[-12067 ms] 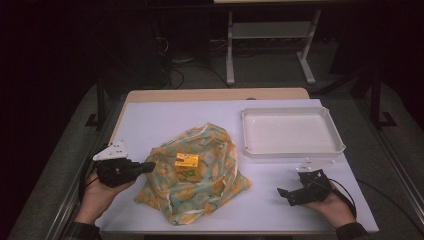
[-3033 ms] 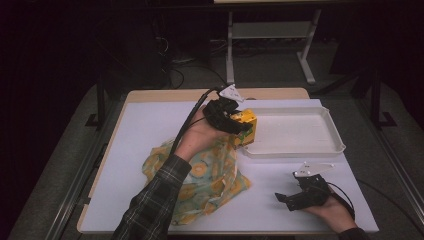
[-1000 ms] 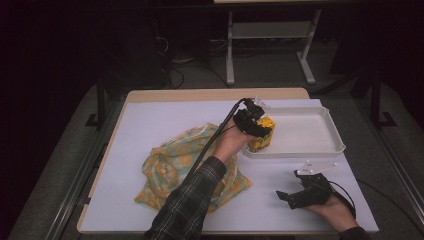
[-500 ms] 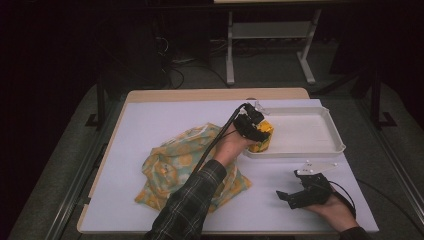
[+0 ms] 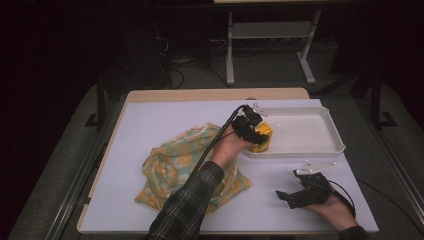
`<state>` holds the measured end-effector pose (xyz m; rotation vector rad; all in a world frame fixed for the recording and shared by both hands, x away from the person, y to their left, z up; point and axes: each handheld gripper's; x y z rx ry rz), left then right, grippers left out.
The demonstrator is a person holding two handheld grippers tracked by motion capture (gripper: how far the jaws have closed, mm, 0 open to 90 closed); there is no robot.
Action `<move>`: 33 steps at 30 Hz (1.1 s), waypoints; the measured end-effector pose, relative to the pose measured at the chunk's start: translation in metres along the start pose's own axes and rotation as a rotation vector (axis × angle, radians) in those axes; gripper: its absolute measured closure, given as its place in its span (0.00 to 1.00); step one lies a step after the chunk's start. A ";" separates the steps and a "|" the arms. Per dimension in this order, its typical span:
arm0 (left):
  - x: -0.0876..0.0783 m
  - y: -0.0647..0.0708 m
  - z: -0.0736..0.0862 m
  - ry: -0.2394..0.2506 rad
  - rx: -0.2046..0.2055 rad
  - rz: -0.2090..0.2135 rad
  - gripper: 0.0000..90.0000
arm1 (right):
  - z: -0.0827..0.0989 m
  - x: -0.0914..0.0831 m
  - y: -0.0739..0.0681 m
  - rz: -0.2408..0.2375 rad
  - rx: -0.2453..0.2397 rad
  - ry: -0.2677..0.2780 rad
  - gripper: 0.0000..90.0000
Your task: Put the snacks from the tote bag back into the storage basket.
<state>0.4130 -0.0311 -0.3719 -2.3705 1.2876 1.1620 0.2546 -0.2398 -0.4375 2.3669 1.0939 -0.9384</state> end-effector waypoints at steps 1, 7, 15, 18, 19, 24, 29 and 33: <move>-0.002 -0.001 0.000 -0.004 -0.006 0.008 0.47 | 0.000 -0.001 0.000 0.002 0.003 0.001 0.02; -0.021 -0.001 -0.001 -0.013 0.017 0.020 0.37 | 0.002 -0.002 0.000 0.006 0.009 0.002 0.02; -0.052 -0.001 0.006 -0.024 0.045 0.031 0.29 | 0.002 -0.004 0.000 0.008 0.015 -0.005 0.02; -0.064 -0.002 0.009 -0.018 0.047 0.035 0.28 | 0.003 -0.004 0.000 0.008 0.013 -0.006 0.02; -0.068 -0.002 0.011 -0.016 0.049 0.034 0.28 | 0.003 -0.004 0.000 0.010 0.012 -0.006 0.02; -0.086 -0.001 0.020 0.000 0.050 0.036 0.28 | 0.004 -0.004 0.000 0.004 0.014 -0.012 0.02; -0.105 -0.005 0.034 0.006 0.052 0.029 0.28 | 0.003 -0.005 0.002 0.012 0.009 -0.007 0.02; -0.119 -0.011 0.046 0.007 0.040 0.031 0.28 | 0.002 -0.005 0.004 0.011 0.012 -0.010 0.02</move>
Point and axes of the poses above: each handheld gripper's, and its own axes: x roughly forward along the jaws, z roughly out of its underside, y roughly to its right, and after that the axes turned 12 degrees about -x, right-handed
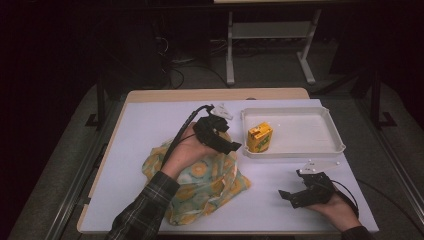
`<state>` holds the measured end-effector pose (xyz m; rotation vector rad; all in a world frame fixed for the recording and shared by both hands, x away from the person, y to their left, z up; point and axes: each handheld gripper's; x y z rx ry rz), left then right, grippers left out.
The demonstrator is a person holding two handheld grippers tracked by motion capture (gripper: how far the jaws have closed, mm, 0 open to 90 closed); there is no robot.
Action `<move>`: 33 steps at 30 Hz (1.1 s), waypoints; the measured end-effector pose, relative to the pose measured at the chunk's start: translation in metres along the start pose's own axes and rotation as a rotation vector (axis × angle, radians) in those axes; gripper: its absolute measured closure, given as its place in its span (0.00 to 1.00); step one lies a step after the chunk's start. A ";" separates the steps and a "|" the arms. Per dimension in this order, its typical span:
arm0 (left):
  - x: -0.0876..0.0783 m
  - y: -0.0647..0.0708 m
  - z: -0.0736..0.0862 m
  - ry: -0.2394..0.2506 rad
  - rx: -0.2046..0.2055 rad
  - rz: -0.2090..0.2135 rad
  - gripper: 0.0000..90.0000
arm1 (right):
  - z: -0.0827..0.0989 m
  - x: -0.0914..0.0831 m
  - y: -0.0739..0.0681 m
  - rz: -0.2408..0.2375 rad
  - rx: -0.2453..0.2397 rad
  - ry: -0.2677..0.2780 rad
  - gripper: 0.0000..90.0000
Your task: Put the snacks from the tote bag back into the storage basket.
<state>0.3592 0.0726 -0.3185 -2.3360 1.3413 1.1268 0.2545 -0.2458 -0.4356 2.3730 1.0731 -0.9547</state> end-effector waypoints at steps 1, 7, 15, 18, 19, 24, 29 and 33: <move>-0.004 -0.001 0.003 0.000 -0.005 -0.004 0.28 | 0.000 0.000 0.000 0.001 0.005 -0.001 0.02; -0.026 -0.009 0.023 0.004 -0.025 -0.019 0.28 | -0.002 0.000 0.001 -0.001 -0.006 0.001 0.02; -0.050 -0.020 0.055 0.009 -0.057 -0.038 0.28 | -0.009 -0.008 0.008 -0.023 0.002 -0.001 0.15; -0.059 -0.022 0.065 0.019 -0.056 -0.041 0.28 | -0.012 -0.010 0.012 -0.022 0.015 0.007 0.16; -0.062 -0.022 0.069 0.025 -0.060 -0.041 0.28 | -0.014 -0.011 0.014 -0.024 0.018 0.008 0.19; -0.072 -0.025 0.088 0.040 -0.085 -0.045 0.28 | -0.023 -0.014 0.020 -0.026 0.028 0.027 0.31; -0.083 -0.027 0.108 0.059 -0.103 -0.054 0.27 | -0.031 -0.014 0.028 -0.031 0.013 0.039 0.53; -0.091 -0.030 0.124 0.040 -0.111 -0.078 0.25 | -0.039 -0.013 0.034 -0.043 0.004 0.046 0.71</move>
Point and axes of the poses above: each handheld gripper's, and its own axes: x roughly forward along the jaws, z roughly out of its underside, y roughly to its right, and after that the axes turned 12 degrees about -x, right-handed
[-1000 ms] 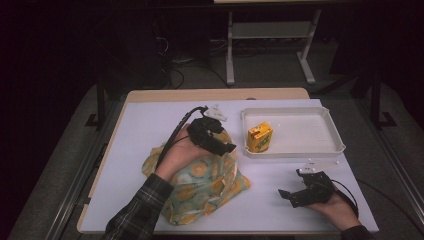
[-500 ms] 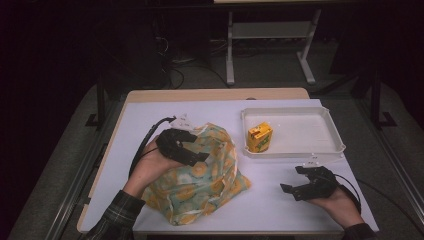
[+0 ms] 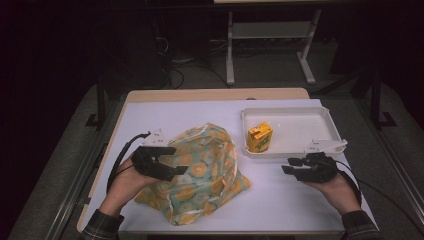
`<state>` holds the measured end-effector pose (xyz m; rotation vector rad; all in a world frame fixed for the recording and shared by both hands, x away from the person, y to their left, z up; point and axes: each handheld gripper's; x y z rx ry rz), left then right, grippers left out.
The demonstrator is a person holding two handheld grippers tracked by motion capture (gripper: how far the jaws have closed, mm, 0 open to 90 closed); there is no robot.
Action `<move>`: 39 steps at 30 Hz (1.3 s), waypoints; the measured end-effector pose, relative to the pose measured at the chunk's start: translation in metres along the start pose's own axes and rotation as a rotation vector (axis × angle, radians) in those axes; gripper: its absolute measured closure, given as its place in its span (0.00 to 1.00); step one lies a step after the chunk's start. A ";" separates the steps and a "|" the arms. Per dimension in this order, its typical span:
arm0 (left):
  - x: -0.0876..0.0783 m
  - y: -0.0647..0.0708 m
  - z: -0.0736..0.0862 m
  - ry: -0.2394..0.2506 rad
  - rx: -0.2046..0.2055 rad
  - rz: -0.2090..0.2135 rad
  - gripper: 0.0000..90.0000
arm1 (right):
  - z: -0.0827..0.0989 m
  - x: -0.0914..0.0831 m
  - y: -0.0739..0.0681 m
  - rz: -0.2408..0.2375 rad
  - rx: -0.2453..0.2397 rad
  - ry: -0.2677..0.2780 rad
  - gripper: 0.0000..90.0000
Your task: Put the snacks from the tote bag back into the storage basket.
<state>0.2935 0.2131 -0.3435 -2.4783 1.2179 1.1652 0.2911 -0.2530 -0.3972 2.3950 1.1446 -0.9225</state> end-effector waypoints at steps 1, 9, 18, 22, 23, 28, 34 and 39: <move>-0.003 -0.001 0.004 0.010 -0.007 -0.005 0.25 | -0.002 0.001 0.001 -0.003 -0.002 -0.001 0.75; -0.026 -0.007 0.035 0.027 -0.040 -0.042 0.24 | -0.014 0.009 0.016 -0.032 -0.029 0.015 0.99; -0.043 -0.023 0.072 0.050 -0.099 -0.123 0.24 | -0.024 0.021 0.041 -0.010 -0.033 0.017 1.00; -0.046 -0.030 0.088 0.040 -0.118 -0.150 0.24 | -0.030 0.026 0.049 0.002 -0.034 0.017 1.00; -0.047 -0.031 0.091 0.035 -0.119 -0.155 0.23 | -0.031 0.027 0.051 0.005 -0.035 0.018 1.00; -0.050 -0.040 0.106 0.045 -0.141 -0.166 0.23 | -0.036 0.036 0.059 0.009 -0.033 0.008 1.00; -0.051 -0.050 0.120 0.082 -0.155 -0.186 0.22 | -0.040 0.047 0.062 0.027 -0.035 0.004 1.00; -0.046 -0.057 0.126 0.090 -0.179 -0.183 0.22 | -0.041 0.057 0.065 0.032 -0.033 -0.002 1.00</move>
Point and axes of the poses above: each handheld gripper's, and its own axes: x roughly forward along the jaws, z roughly out of its underside, y roughly to its right, and after that the axes turned 12 degrees about -x, right-handed
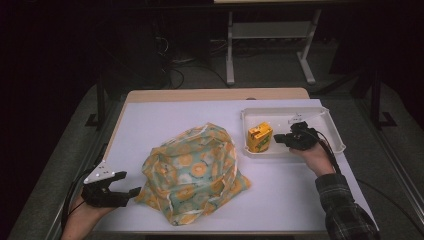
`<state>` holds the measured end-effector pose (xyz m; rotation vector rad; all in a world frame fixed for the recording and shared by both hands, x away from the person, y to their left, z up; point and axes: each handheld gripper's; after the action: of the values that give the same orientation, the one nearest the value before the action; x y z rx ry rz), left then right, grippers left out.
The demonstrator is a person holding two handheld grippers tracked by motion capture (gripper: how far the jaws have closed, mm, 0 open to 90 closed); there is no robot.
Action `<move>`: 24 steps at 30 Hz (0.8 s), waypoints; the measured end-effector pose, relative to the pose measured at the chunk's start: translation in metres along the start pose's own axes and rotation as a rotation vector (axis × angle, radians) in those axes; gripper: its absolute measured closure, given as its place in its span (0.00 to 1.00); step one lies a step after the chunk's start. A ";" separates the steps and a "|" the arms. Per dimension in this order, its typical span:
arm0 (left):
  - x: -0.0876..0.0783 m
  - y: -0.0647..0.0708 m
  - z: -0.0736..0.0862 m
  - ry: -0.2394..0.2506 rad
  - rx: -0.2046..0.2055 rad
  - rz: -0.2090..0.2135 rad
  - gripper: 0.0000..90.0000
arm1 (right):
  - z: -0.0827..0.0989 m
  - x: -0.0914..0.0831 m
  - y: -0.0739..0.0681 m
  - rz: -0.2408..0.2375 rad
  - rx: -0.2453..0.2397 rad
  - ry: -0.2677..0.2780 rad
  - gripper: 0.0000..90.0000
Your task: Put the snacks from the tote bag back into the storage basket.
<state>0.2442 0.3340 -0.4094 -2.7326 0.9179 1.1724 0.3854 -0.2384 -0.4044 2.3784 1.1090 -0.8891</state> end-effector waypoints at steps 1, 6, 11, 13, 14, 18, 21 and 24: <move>0.001 -0.001 0.000 -0.001 0.004 0.001 0.22 | 0.000 0.002 0.000 0.003 0.008 -0.006 1.00; 0.006 -0.003 0.002 -0.017 -0.008 -0.005 0.22 | 0.001 0.007 0.001 0.003 0.003 -0.015 1.00; 0.005 -0.006 0.004 -0.025 -0.013 -0.012 0.22 | 0.000 0.011 0.002 -0.010 -0.018 0.003 1.00; 0.004 -0.006 0.005 -0.030 -0.016 -0.019 0.22 | -0.001 0.012 0.002 -0.021 -0.023 0.003 1.00; 0.004 -0.007 0.005 -0.032 -0.015 -0.019 0.22 | -0.001 0.012 0.002 -0.024 -0.025 0.005 1.00; 0.003 -0.009 0.007 -0.035 -0.020 -0.022 0.22 | -0.001 0.010 0.002 -0.040 -0.028 0.005 1.00; 0.004 -0.009 0.006 -0.040 -0.022 -0.022 0.22 | 0.000 0.009 0.001 -0.054 -0.039 0.002 1.00; 0.004 -0.009 0.006 -0.044 -0.023 -0.020 0.22 | 0.000 0.009 0.000 -0.063 -0.038 -0.006 1.00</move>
<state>0.2472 0.3410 -0.4187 -2.7157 0.8749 1.2416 0.3899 -0.2336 -0.4100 2.3204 1.1943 -0.8880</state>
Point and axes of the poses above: each handheld gripper's, and its own axes: x roughly forward along the jaws, z roughly out of its underside, y roughly to its right, and after that the axes turned 12 degrees about -x, right-handed
